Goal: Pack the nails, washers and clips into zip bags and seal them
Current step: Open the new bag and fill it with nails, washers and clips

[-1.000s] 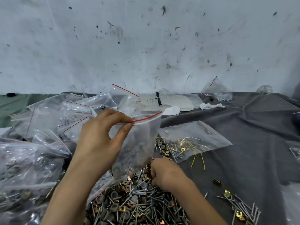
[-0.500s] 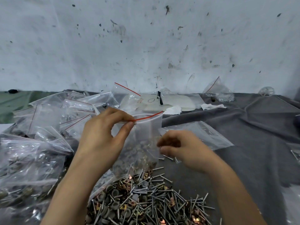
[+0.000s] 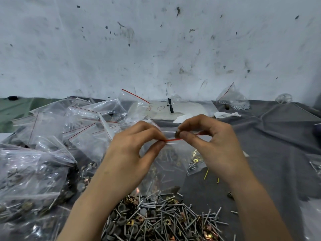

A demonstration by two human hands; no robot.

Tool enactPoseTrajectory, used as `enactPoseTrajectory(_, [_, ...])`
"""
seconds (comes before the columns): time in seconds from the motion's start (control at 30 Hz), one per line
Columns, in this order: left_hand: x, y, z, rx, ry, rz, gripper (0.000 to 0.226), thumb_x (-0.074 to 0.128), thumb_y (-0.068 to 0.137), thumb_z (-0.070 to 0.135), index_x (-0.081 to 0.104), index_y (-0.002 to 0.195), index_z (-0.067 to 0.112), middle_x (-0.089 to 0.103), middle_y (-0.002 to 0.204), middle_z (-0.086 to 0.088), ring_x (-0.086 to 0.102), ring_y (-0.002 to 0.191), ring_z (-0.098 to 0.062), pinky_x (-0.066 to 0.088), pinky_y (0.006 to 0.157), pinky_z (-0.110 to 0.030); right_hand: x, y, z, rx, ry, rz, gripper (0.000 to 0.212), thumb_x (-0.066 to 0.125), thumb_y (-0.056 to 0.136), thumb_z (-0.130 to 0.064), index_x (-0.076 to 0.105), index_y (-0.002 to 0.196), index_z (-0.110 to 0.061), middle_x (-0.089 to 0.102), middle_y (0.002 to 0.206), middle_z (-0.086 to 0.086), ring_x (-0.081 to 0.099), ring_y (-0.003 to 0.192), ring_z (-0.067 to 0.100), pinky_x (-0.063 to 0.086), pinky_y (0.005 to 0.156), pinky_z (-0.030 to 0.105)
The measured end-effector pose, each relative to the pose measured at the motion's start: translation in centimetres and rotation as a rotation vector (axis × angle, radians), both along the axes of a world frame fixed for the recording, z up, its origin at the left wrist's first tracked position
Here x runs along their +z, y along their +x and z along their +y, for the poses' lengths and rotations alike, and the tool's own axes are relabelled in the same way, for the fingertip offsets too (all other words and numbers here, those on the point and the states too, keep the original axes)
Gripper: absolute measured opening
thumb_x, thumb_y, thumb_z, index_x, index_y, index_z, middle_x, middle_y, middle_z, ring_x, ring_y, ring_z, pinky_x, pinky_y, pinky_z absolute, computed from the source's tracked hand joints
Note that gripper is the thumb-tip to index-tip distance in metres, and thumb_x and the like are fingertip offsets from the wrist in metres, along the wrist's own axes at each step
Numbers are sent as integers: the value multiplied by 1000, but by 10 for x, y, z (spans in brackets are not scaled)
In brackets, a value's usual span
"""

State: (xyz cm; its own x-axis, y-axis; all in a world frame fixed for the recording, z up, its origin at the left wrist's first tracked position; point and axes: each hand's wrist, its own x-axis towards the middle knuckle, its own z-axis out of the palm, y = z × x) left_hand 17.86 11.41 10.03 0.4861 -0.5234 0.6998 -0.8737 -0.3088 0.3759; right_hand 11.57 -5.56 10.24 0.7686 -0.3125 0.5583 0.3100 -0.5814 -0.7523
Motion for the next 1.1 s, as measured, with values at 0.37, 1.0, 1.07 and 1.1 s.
enactPoseTrajectory(0.37, [0,24,19,285,-217,37,10,69,87,13,71,87,22,62,85,15,54,80,7,39,73,-8,-20,15,-6,-104,12,234,13,69,83,-18,63,72,-22,64,65,-9,55,62,-3,40,56,7])
enactPoseTrajectory(1.0, [2,24,24,288,-288,103,17,69,86,13,66,84,30,65,88,13,61,83,1,51,82,-29,-91,50,13,158,-523,928,18,50,91,1,57,95,-15,61,117,13,57,101,25,45,88,31])
enactPoseTrajectory(1.07, [2,24,24,251,-210,86,12,68,86,15,68,83,27,64,88,11,59,83,1,49,82,-26,-77,44,2,68,-478,818,20,48,93,0,56,104,-15,60,115,10,57,101,23,44,87,30])
enactPoseTrajectory(1.1, [3,23,24,226,-153,69,12,68,86,14,68,83,26,63,88,10,57,82,3,45,79,-19,-67,40,-5,4,-446,727,21,49,93,0,57,106,-15,62,110,8,58,99,22,45,84,27])
